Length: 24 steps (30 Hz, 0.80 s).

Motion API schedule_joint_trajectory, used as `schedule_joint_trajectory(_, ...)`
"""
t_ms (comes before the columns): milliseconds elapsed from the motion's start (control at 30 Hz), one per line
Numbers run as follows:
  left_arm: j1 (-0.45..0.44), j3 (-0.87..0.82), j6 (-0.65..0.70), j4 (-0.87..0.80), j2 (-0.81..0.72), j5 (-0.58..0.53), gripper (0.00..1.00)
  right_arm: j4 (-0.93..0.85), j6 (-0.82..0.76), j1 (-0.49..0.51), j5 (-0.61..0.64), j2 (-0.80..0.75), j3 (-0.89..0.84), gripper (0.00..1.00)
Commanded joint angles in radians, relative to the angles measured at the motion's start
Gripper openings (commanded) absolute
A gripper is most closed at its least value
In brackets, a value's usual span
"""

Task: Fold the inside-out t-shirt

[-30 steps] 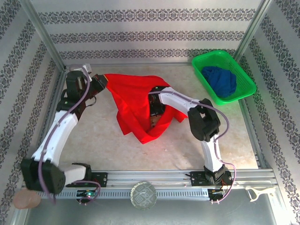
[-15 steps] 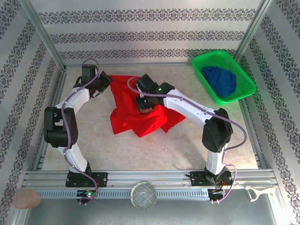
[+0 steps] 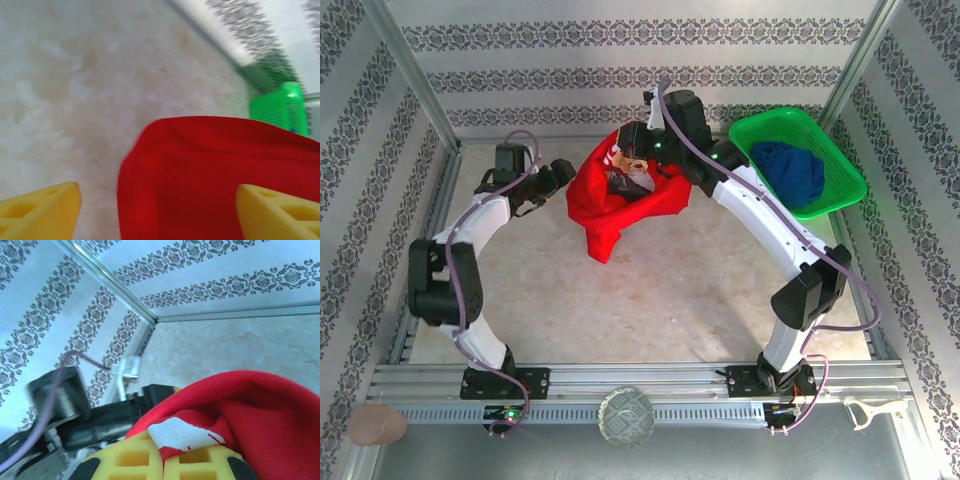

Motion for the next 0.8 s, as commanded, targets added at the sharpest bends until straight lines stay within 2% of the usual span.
schedule_joint_trajectory(0, 0.002, 0.020, 0.096, -0.047, -0.178, 0.024, 0.89, 0.141, 0.075, 0.008, -0.056, -0.053, -0.106, 0.00)
schedule_joint_trajectory(100, 0.002, 0.002, 0.106, -0.068, -0.263, 0.021, 0.96, 0.182, 0.099, 0.001, -0.056, -0.083, -0.201, 0.00)
schedule_joint_trajectory(233, -0.038, -0.080, 0.024, 0.043, -0.334, 0.079, 0.99, 0.238, 0.125, -0.003, -0.078, -0.102, -0.286, 0.00)
schedule_joint_trajectory(333, -0.141, -0.119, 0.038, 0.075, -0.348, 0.037, 1.00, 0.287, 0.152, -0.003, -0.107, -0.116, -0.322, 0.00)
schedule_joint_trajectory(400, -0.233, -0.146, 0.060, 0.085, -0.343, -0.040, 1.00, 0.330, 0.186, -0.010, -0.118, -0.135, -0.329, 0.00)
schedule_joint_trajectory(500, -0.314, -0.228, 0.032, 0.165, -0.310, -0.130, 1.00, 0.367, 0.239, -0.027, -0.144, -0.148, -0.280, 0.00)
schedule_joint_trajectory(567, -0.333, -0.299, -0.003, 0.241, -0.281, -0.158, 0.99, 0.373, 0.263, -0.035, -0.164, -0.154, -0.216, 0.00)
schedule_joint_trajectory(633, -0.339, -0.350, -0.011, 0.273, -0.245, -0.195, 0.99, 0.376, 0.283, -0.037, -0.181, -0.159, -0.146, 0.00)
schedule_joint_trajectory(767, -0.309, -0.372, 0.035, 0.228, -0.176, -0.244, 1.00, 0.367, 0.299, -0.038, -0.207, -0.193, -0.026, 0.00)
